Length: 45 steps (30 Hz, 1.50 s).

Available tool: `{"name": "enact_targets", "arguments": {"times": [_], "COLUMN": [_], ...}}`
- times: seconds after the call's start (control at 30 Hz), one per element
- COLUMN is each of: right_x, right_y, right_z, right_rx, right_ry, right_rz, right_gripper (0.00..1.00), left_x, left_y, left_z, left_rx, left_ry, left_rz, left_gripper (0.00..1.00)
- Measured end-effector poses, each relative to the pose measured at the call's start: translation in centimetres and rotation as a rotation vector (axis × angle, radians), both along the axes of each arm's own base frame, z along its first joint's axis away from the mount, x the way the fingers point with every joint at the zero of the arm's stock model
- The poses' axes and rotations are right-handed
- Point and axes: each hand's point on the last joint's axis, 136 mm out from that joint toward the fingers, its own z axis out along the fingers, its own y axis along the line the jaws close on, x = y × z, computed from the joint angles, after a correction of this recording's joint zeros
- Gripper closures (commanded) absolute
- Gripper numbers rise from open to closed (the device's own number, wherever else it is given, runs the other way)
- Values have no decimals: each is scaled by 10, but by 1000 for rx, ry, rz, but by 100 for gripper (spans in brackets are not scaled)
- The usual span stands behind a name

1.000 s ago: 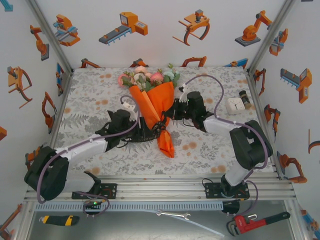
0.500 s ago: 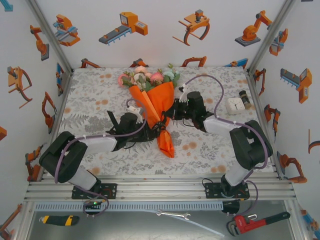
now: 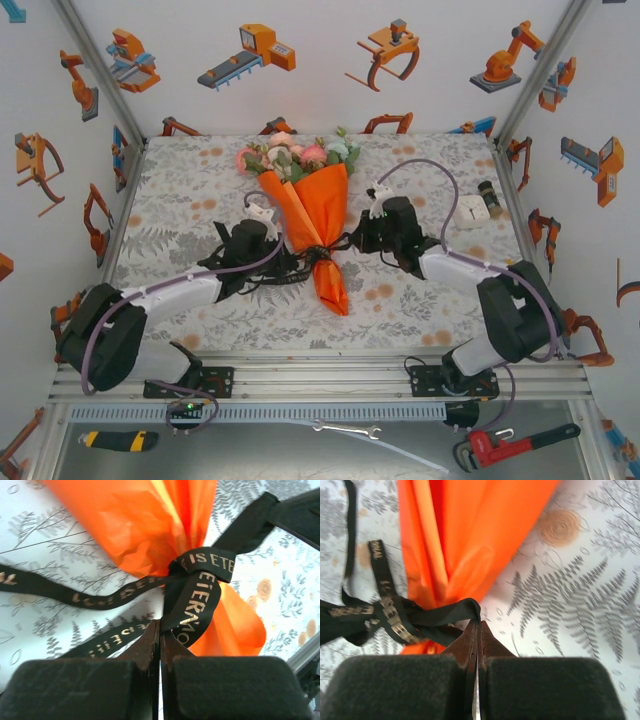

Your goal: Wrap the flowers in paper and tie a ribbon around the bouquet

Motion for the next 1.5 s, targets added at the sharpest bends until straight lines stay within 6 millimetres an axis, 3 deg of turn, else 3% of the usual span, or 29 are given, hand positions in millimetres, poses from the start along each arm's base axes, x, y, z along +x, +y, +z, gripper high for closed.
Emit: {"name": "enact_targets", "arguments": {"times": [0.27,0.4,0.5,0.67,0.77,0.93,1.17,1.5], "right_x": [-11,-19,-23,-21,-13,-2,4,-19], "right_y": [-27,-15,-9,-10,-14,-21,-14,0], "right_z": [-7,-12,-21,-21,-18,-26,-52,-52], "right_rx": [-177,-147,-106,-49,-7,22,19,21], "right_ry": [-72,-50,7,56,71,72,87,-20], "right_rz": [-7,70,86,26,-47,-132,-111,89], "right_gripper": [98,71,60,50,36,36,41,36], "left_x": [2,1,0,-2,-3,-3,-2,-1], "left_y": [36,37,35,33,33,32,32,31], "left_z": [-10,-11,-14,-19,-19,-19,-18,-14], "left_rx": [106,108,107,108,105,103,102,97], "left_ry": [30,37,48,66,67,68,66,60], "left_rz": [60,50,39,25,23,19,20,20], "left_gripper": [98,98,98,98,98,98,98,98]}}
